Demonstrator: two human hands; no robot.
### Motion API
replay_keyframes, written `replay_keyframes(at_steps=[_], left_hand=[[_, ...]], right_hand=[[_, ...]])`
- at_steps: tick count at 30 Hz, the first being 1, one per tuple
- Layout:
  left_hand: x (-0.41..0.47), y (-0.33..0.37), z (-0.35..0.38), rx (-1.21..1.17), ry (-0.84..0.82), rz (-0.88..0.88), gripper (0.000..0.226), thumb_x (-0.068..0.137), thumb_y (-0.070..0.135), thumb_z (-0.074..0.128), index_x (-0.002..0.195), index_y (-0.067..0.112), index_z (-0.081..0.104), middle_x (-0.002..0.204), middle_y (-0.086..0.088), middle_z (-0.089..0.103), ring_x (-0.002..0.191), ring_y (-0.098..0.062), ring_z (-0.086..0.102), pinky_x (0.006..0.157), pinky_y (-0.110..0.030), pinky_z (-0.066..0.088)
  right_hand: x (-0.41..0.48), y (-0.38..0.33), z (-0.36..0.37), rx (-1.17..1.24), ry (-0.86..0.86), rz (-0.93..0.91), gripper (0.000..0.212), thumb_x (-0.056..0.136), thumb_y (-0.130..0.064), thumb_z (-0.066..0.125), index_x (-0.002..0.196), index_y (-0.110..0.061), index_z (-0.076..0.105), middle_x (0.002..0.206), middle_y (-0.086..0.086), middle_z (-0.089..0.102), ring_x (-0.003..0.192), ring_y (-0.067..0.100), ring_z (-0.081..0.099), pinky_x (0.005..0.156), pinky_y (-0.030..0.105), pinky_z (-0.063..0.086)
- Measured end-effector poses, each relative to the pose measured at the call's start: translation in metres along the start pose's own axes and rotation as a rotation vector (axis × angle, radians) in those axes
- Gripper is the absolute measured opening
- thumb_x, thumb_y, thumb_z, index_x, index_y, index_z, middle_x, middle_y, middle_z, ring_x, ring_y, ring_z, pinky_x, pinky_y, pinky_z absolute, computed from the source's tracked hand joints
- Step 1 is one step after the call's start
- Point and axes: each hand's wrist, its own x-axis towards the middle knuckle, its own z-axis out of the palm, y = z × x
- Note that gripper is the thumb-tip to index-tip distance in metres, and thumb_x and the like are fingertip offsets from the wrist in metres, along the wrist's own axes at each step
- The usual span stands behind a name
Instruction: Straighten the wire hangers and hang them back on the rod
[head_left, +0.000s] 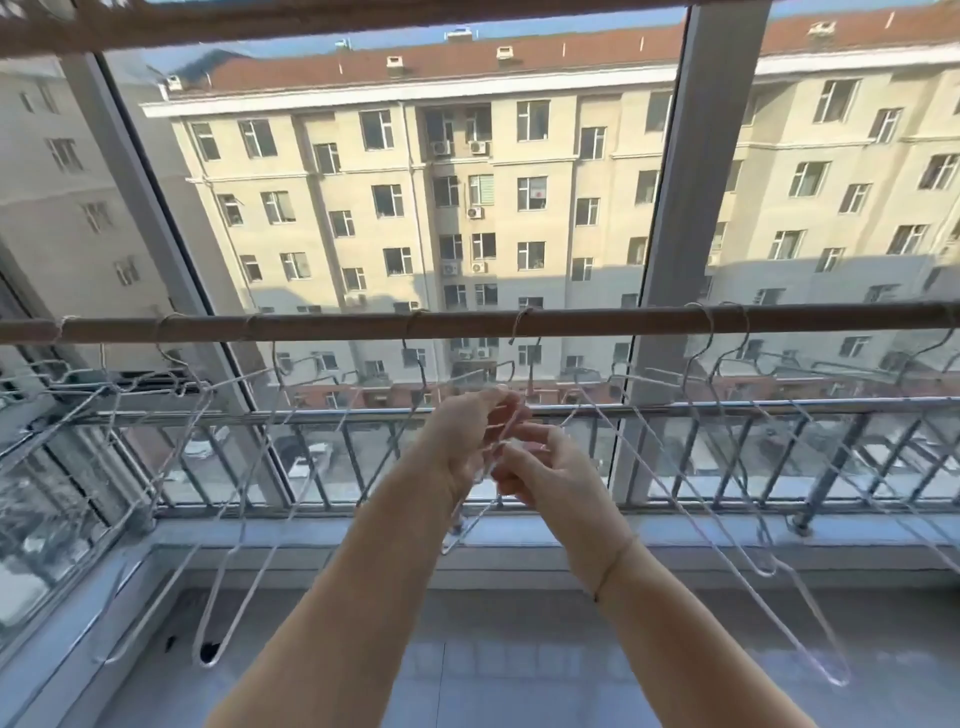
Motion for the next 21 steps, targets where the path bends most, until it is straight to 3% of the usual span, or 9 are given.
replay_keyframes(at_steps=[3, 7, 10, 12, 14, 17, 19, 21], left_hand=[[0.008, 0.004, 0.009, -0.068, -0.093, -0.046, 0.024, 0.093, 0.014, 0.048, 0.08, 0.001, 0.063, 0.073, -0.01, 0.06, 0.055, -0.018, 0.057, 0.057, -0.03, 0.05], [0.023, 0.013, 0.015, -0.187, -0.174, -0.121, 0.026, 0.095, 0.007, 0.042, 0.08, 0.004, 0.062, 0.069, -0.006, 0.057, 0.042, -0.01, 0.055, 0.042, -0.019, 0.048], [0.039, 0.021, 0.02, -0.329, -0.165, -0.132, 0.02, 0.094, -0.002, 0.04, 0.088, 0.006, 0.058, 0.076, -0.006, 0.06, 0.049, -0.006, 0.058, 0.042, -0.019, 0.049], [0.047, 0.021, 0.023, -0.366, -0.167, -0.143, 0.02, 0.094, -0.003, 0.04, 0.085, 0.005, 0.056, 0.076, -0.006, 0.058, 0.058, -0.008, 0.056, 0.051, -0.02, 0.048], [0.051, 0.014, 0.023, -0.371, -0.17, -0.178, 0.018, 0.093, -0.004, 0.042, 0.084, 0.004, 0.056, 0.073, -0.005, 0.056, 0.053, -0.007, 0.056, 0.053, -0.02, 0.046], [0.047, -0.006, 0.015, -0.245, -0.151, -0.187, 0.011, 0.09, -0.002, 0.05, 0.087, 0.004, 0.059, 0.053, -0.001, 0.062, 0.034, -0.003, 0.052, 0.04, -0.016, 0.043], [0.04, -0.025, 0.004, -0.071, -0.15, -0.138, 0.015, 0.089, 0.002, 0.056, 0.078, 0.008, 0.065, 0.048, 0.003, 0.063, 0.036, -0.003, 0.049, 0.044, -0.016, 0.039], [0.029, -0.044, -0.01, 0.087, -0.172, -0.074, 0.009, 0.087, 0.007, 0.062, 0.082, 0.01, 0.069, 0.052, 0.006, 0.064, 0.042, -0.004, 0.051, 0.045, -0.016, 0.04]], right_hand=[[0.005, -0.001, 0.008, -0.004, 0.078, -0.002, 0.012, 0.086, -0.009, 0.058, 0.097, -0.005, 0.055, 0.068, 0.005, 0.06, 0.053, 0.009, 0.054, 0.051, 0.019, 0.045], [0.015, -0.005, 0.016, -0.107, 0.226, -0.05, 0.014, 0.083, -0.016, 0.062, 0.093, -0.007, 0.059, 0.067, 0.001, 0.059, 0.055, 0.009, 0.051, 0.056, 0.024, 0.039], [0.022, -0.011, 0.016, -0.154, 0.289, -0.085, 0.009, 0.082, -0.018, 0.063, 0.089, -0.013, 0.063, 0.065, -0.002, 0.059, 0.055, 0.007, 0.051, 0.056, 0.024, 0.04], [0.025, -0.013, 0.013, -0.2, 0.317, -0.097, 0.006, 0.082, -0.016, 0.062, 0.087, -0.015, 0.065, 0.061, -0.006, 0.058, 0.05, 0.003, 0.05, 0.052, 0.019, 0.039], [0.023, -0.01, 0.008, -0.24, 0.323, -0.088, 0.008, 0.083, -0.012, 0.059, 0.085, -0.014, 0.066, 0.058, -0.006, 0.057, 0.045, -0.001, 0.048, 0.047, 0.016, 0.037], [0.013, 0.004, -0.006, -0.283, 0.34, -0.079, 0.014, 0.085, -0.01, 0.054, 0.081, -0.02, 0.064, 0.062, -0.005, 0.058, 0.049, 0.0, 0.05, 0.048, 0.014, 0.039], [0.005, 0.015, -0.021, -0.363, 0.377, -0.055, 0.013, 0.086, -0.012, 0.053, 0.087, -0.02, 0.063, 0.069, -0.002, 0.06, 0.059, 0.008, 0.053, 0.055, 0.019, 0.042], [-0.001, 0.024, -0.036, -0.46, 0.394, -0.053, 0.013, 0.086, -0.013, 0.054, 0.094, -0.019, 0.063, 0.078, 0.001, 0.062, 0.068, 0.013, 0.056, 0.061, 0.021, 0.046]])
